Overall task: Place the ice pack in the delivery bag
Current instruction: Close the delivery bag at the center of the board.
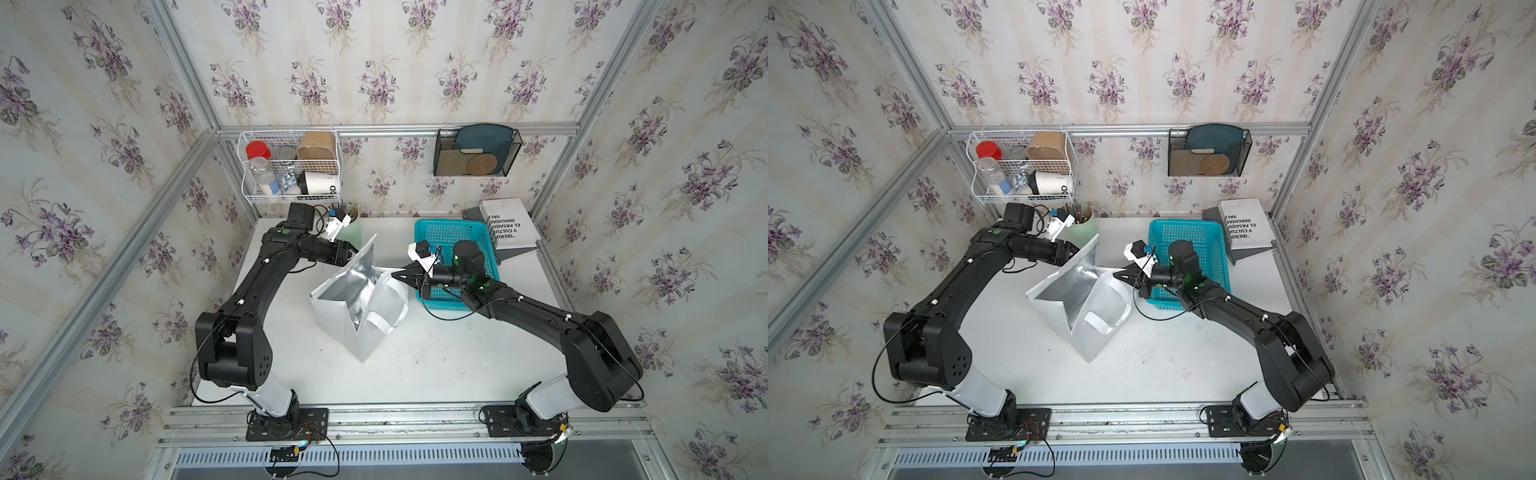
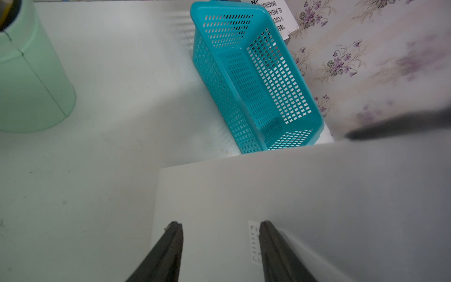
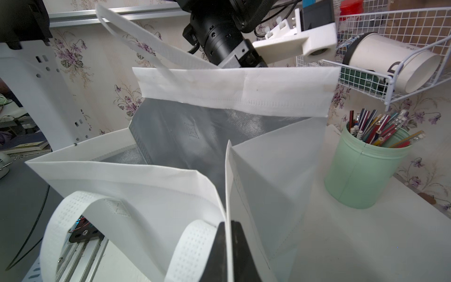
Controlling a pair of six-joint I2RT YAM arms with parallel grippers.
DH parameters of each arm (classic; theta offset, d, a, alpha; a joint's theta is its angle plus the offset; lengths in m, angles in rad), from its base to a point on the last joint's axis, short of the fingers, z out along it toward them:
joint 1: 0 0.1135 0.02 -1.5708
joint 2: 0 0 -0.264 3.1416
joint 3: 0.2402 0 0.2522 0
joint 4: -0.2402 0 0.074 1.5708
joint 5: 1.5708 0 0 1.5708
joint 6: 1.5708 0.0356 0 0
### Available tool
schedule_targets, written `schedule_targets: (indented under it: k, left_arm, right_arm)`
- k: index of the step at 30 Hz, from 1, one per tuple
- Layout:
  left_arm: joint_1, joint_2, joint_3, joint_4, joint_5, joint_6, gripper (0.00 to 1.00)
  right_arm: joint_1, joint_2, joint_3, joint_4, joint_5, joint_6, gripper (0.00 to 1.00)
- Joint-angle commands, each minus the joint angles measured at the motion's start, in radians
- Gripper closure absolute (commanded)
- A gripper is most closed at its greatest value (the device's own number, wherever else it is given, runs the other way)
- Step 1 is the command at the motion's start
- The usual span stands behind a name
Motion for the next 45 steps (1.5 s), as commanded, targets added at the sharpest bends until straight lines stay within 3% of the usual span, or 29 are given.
schedule_targets:
  k: [1,5,11,16,28,38,45]
  left_arm:
    - [-0.018,0.021,0.015,0.018,0.056,0.003,0.45]
    - [-0.045,0.045,0.021,0.006,0.064,0.009,0.45]
    - [-0.062,0.055,0.018,0.004,0.097,0.025,0.45]
    - [-0.060,0.066,0.031,-0.010,0.156,0.072,0.45]
    - [-0.092,0.171,0.147,-0.180,0.266,0.216,0.45]
    - [-0.100,0.228,0.223,-0.211,0.238,0.253,0.41]
    - [-0.116,0.291,0.304,-0.225,0.313,0.263,0.41]
  right_arm:
    - [0.001,0.010,0.016,0.006,-0.014,0.004,0.93]
    - [0.001,0.027,0.041,0.006,-0.004,0.002,0.91]
    - [0.001,0.049,0.079,-0.030,0.017,-0.031,0.79]
    - [-0.004,0.025,0.052,-0.035,0.082,-0.066,0.46]
    - [-0.077,0.035,0.024,-0.043,0.090,-0.155,0.07]
    - [-0.122,0.118,0.068,0.027,-0.031,-0.226,0.04]
    - [-0.133,0.223,0.161,0.149,-0.186,-0.199,0.01]
